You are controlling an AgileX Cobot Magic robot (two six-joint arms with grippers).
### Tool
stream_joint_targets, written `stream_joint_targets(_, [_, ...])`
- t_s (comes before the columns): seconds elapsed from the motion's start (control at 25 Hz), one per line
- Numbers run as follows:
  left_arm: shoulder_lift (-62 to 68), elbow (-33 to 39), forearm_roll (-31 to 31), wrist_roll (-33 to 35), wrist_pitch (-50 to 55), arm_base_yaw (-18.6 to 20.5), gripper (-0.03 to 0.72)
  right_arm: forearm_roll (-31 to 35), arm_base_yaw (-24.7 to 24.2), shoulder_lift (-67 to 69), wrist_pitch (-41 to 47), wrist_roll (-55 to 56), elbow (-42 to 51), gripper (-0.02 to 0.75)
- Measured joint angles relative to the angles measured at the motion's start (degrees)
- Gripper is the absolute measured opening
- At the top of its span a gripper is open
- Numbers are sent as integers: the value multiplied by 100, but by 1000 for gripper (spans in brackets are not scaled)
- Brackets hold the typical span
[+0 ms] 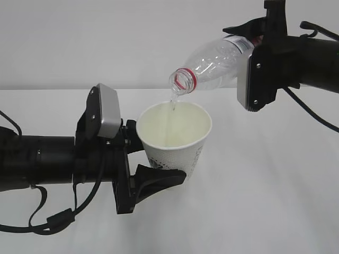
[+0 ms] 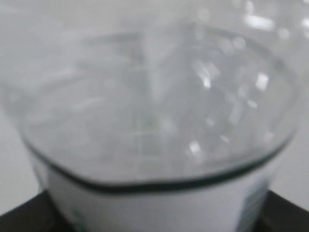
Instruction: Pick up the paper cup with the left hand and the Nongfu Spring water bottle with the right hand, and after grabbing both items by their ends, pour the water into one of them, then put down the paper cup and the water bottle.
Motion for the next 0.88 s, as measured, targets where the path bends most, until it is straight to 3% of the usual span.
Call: stream_joint_targets(0.88, [0,0,-164,0,0,0,552,0,0,0,0,0,0,477])
